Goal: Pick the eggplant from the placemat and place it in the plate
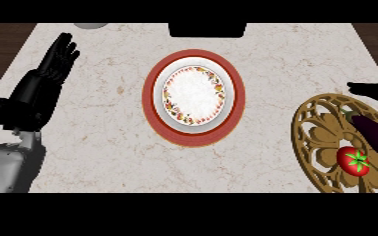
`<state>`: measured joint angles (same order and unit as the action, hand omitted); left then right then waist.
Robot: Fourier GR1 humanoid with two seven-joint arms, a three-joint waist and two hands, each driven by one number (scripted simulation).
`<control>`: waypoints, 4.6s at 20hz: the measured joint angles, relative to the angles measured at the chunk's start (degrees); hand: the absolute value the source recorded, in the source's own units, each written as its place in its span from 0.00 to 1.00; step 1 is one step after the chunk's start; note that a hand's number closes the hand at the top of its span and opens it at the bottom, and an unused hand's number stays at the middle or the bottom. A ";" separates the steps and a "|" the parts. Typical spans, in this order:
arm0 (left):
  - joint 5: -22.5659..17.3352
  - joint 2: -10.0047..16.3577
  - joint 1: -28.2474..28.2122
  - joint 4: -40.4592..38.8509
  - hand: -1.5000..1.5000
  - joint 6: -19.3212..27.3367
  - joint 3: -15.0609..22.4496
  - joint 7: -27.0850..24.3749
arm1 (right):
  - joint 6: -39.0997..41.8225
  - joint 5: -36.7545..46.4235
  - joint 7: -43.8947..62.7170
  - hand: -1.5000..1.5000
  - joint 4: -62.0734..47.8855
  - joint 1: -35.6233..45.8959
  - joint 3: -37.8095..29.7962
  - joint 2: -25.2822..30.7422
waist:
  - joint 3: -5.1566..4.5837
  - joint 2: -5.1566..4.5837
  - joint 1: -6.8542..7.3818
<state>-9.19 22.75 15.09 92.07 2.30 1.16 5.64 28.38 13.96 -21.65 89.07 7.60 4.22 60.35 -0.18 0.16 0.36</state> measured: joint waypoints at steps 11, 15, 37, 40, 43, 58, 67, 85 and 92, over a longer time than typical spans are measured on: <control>0.88 -0.85 1.21 -1.86 0.50 -1.21 -1.16 -0.57 | 9.74 13.74 10.79 0.00 1.30 4.44 8.42 2.12 | 0.13 -0.25 0.15; 1.98 -1.84 -0.15 -0.73 0.50 -1.29 -1.17 -0.62 | 8.58 19.55 11.19 0.00 -1.25 5.44 9.34 -0.93 | 0.17 -0.22 0.07; 4.04 -4.49 -0.36 0.49 0.50 -5.02 -4.84 0.72 | -0.07 44.92 1.92 0.00 -27.70 11.49 10.10 -12.17 | 0.18 -0.20 -0.10; 3.95 -4.58 0.32 -0.60 0.50 -5.83 -5.75 0.32 | -2.68 47.92 0.66 0.00 -32.41 12.57 9.82 -13.69 | 0.14 -0.20 -0.05; 5.12 -5.56 0.64 -0.68 0.50 -5.19 -5.30 0.45 | -6.10 50.51 0.03 1.00 -34.45 12.32 9.81 -14.93 | -0.23 0.14 -0.13; 5.63 -5.69 -0.73 1.14 0.50 -4.89 -6.71 2.32 | -23.47 45.53 7.96 1.00 -35.98 10.90 -4.58 -21.64 | -0.50 0.67 -2.43; 5.36 -5.06 -1.58 1.34 0.50 -5.32 -7.86 2.38 | -24.65 37.62 23.95 1.00 -11.83 -1.24 -11.92 -28.62 | -0.18 0.83 -3.37; 6.94 -7.00 0.55 -1.17 0.50 -6.15 -6.38 0.08 | -13.01 28.36 46.17 1.00 32.60 1.68 1.86 -46.74 | 0.11 -0.04 -0.58; 7.10 -7.09 2.08 -0.66 0.50 -6.73 -6.52 1.74 | -13.92 31.32 52.37 1.00 21.26 15.59 6.29 -54.86 | 0.14 -0.21 0.11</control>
<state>-2.09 15.66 17.16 91.40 -4.44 -5.36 7.39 14.46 45.28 30.73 110.33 23.19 10.51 5.49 -0.04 -0.05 0.48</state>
